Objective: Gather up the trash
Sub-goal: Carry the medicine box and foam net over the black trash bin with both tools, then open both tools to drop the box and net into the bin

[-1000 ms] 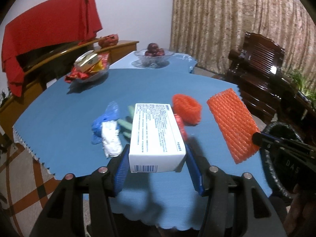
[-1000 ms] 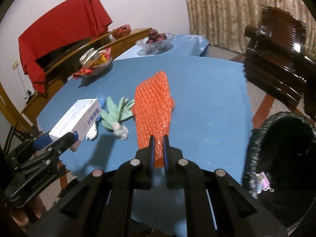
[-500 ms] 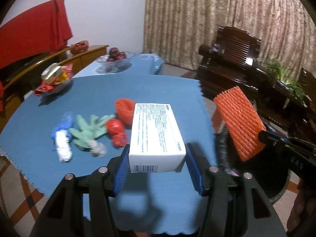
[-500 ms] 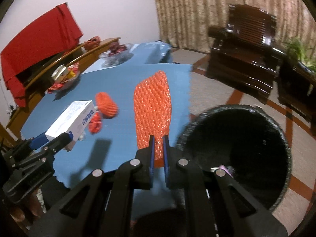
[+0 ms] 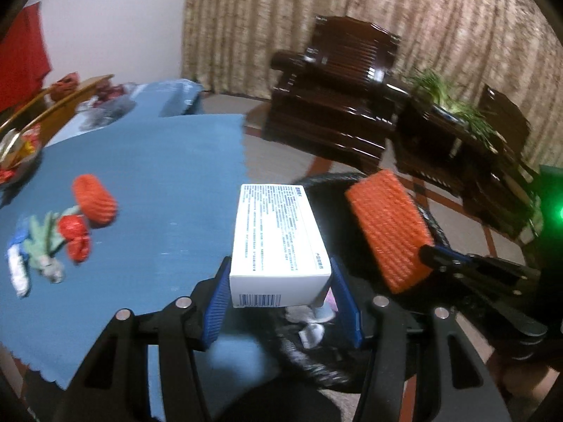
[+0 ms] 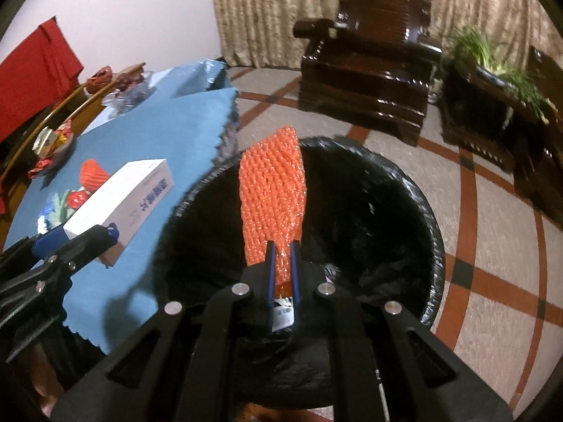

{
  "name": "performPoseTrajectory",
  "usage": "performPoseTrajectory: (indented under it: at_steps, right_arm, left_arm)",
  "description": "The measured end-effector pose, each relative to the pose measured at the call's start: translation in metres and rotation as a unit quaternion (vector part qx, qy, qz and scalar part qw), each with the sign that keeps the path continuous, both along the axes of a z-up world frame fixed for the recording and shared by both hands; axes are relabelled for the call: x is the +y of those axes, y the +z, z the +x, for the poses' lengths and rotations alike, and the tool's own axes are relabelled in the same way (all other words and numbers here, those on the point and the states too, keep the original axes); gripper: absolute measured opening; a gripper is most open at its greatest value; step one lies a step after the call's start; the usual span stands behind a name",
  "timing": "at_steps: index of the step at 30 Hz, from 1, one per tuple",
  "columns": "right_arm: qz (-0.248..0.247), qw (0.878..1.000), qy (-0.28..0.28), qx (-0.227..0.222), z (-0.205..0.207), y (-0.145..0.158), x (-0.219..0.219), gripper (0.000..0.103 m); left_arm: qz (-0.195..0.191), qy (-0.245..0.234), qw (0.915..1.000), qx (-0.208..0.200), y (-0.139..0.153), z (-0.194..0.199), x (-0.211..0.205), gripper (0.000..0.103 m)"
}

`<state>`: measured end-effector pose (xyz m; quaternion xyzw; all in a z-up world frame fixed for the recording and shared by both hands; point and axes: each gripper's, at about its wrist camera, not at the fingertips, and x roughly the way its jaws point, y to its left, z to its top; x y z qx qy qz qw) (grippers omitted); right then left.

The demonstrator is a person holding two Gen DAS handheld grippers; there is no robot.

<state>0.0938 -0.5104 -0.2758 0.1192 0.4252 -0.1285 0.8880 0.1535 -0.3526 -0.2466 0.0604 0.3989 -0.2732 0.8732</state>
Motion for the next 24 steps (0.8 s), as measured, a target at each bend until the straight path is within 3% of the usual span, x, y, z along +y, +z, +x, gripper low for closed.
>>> performPoseTrajectory:
  at_steps: [5, 12, 24]
  right_arm:
    - [0.008, 1.000, -0.020, 0.019, 0.003, -0.025, -0.019, 0.009]
    - [0.023, 0.999, -0.035, 0.031, -0.003, -0.041, -0.030, 0.024]
    - [0.027, 0.999, -0.016, 0.012, -0.004, -0.014, 0.002, 0.026]
  left_arm:
    - [0.006, -0.037, 0.9991, 0.020, -0.022, 0.005, -0.030, 0.055]
    - [0.022, -0.047, 0.9982, 0.030, -0.038, 0.012, -0.033, 0.058]
    - [0.032, -0.009, 0.9994, 0.011, -0.022, 0.016, 0.003, 0.061]
